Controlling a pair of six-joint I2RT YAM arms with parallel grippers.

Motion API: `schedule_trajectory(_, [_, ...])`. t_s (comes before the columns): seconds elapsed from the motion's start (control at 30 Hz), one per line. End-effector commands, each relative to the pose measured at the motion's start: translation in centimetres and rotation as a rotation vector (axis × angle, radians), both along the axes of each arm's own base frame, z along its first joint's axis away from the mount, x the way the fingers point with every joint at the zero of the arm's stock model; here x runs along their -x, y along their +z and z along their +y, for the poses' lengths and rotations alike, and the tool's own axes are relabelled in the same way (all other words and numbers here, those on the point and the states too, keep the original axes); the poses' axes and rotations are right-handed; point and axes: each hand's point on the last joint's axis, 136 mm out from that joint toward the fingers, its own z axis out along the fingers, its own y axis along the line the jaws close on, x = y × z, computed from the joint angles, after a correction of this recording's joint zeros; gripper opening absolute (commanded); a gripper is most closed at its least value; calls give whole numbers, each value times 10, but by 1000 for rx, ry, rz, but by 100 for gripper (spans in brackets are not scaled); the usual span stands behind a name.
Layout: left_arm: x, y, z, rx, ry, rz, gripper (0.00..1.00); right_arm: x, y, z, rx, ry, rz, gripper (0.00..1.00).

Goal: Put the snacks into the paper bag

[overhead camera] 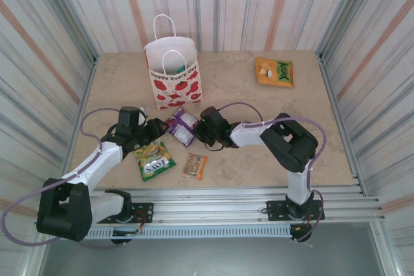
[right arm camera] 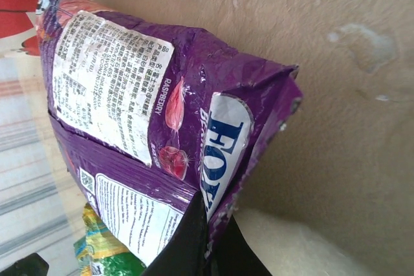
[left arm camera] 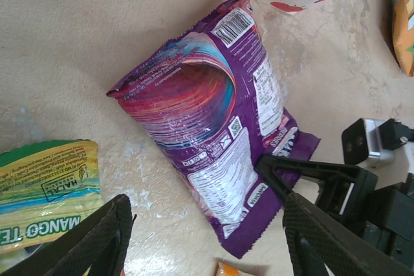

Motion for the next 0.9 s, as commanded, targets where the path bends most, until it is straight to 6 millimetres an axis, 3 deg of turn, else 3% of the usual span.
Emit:
schedule_trajectory(0.0, [-4,18,-1,-17,-38,-47,66,7,7,-18,105,38,-50,0])
schedule_trajectory(0.13, [-6,31,-3,-30,-73,-89,66,8,28,-26,178,125,-149,0])
schedule_trajectory(0.47, [-7,72,-18,-66,-264,-255,71,10,105,-61,400,437,-527,0])
schedule_trajectory(0.7, [7,111,-44,-63,-539,-443,72,18,146,-86,461,707,-726,0])
schedule_trajectory(0.87, [24,136,-63,-76,-768,-600,72,41,174,-99,452,994,-876,0])
